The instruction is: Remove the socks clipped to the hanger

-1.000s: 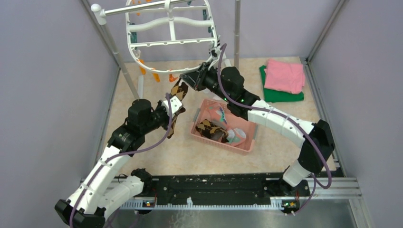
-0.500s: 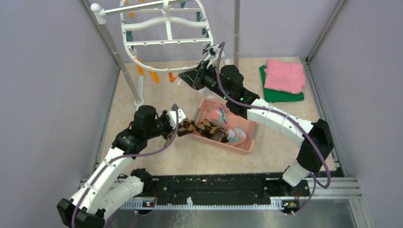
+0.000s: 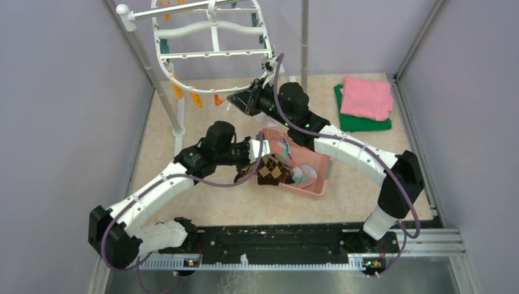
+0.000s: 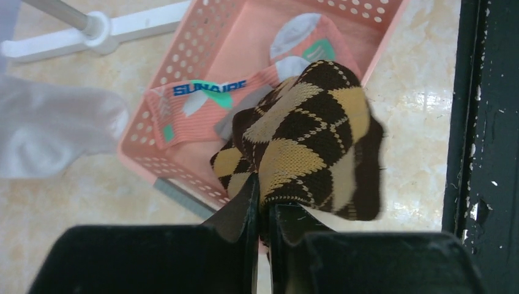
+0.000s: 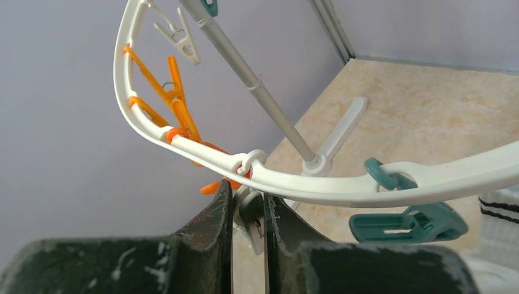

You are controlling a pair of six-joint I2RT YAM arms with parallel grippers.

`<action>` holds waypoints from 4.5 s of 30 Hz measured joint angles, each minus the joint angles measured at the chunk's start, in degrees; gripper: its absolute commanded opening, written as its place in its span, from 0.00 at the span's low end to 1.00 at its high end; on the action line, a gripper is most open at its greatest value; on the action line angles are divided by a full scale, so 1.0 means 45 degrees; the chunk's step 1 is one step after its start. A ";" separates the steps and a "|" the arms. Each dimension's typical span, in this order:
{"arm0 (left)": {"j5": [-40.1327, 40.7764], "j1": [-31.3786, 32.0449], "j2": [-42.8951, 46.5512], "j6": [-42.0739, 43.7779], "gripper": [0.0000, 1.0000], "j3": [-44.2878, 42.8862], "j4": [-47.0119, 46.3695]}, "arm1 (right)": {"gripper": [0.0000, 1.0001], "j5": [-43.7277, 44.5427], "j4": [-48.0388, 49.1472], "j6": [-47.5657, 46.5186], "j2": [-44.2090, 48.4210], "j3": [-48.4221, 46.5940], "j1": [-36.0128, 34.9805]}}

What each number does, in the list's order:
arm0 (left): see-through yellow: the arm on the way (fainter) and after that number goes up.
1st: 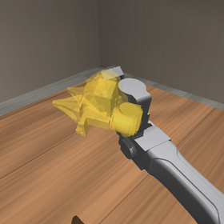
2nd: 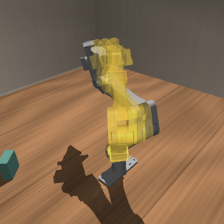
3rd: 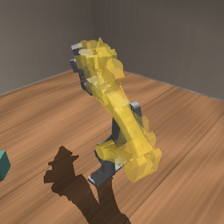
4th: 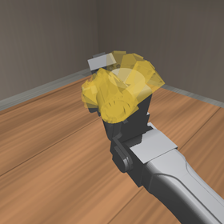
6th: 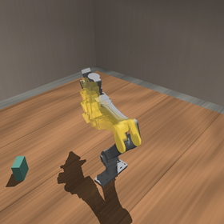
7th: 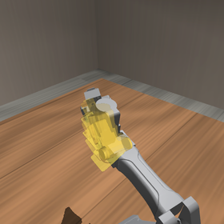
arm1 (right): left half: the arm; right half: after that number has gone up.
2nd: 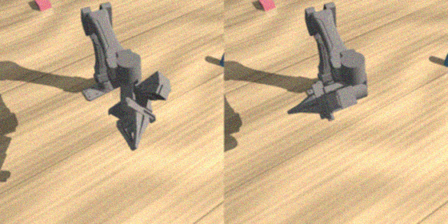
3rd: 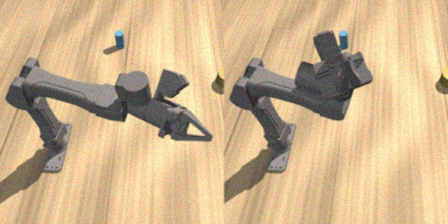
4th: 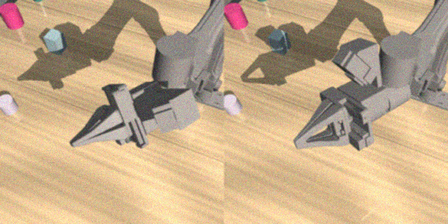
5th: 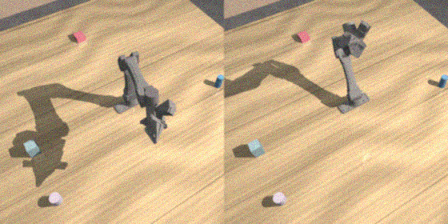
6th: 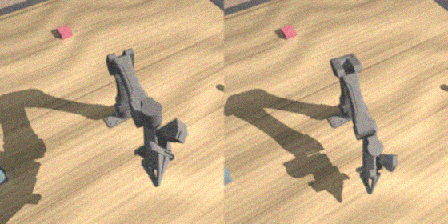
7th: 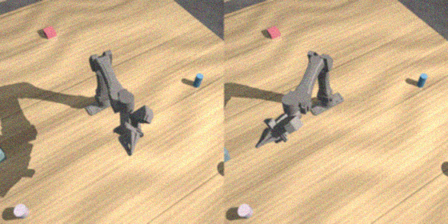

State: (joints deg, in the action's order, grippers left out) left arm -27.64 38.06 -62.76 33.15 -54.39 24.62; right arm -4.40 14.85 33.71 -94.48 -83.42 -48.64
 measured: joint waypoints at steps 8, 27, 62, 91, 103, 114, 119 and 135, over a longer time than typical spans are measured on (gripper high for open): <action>0.0423 0.0801 -0.2001 0.0719 0.12 -0.0112 -0.1073 | 0.00 -0.0126 0.0010 0.0107 -0.0131 -0.0068 0.0000; 0.2103 0.1744 -0.1229 0.2696 0.98 -0.0379 -0.1151 | 0.00 -0.0019 -0.0165 0.0112 -0.0141 -0.0073 0.0000; 0.7684 -0.3245 0.0277 0.0967 0.71 -0.3536 -0.1020 | 0.76 -0.2098 -0.0442 -0.0981 0.3385 0.5032 0.1219; 0.7689 -0.4031 0.0277 0.0500 0.91 -0.3832 -0.1161 | 0.00 -0.1035 0.2594 -0.4580 0.1943 0.5940 0.1297; 0.5294 -0.4099 0.2249 -0.0364 0.99 -0.4133 0.0695 | 0.23 -0.0665 0.3065 -0.4435 0.2234 0.5935 -0.0068; 0.5217 -0.4099 0.2380 -0.0729 0.99 -0.4017 0.0821 | 0.83 -0.2637 0.1190 -0.3662 0.3599 0.6387 0.3570; 0.5129 -0.4099 0.2336 -0.0738 0.99 -0.3983 0.0826 | 0.78 -0.3784 0.1447 -0.4323 0.3468 0.6528 0.3512; 0.3891 -0.4099 0.3075 -0.1064 0.99 -0.3740 0.2424 | 0.00 -0.6300 0.3094 -0.4697 0.0597 0.4221 0.3560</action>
State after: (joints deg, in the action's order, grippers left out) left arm -10.13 19.62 -48.93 28.36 -71.22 35.53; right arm -32.75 28.77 12.58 -91.79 -64.42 -32.62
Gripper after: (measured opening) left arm 0.988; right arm 0.014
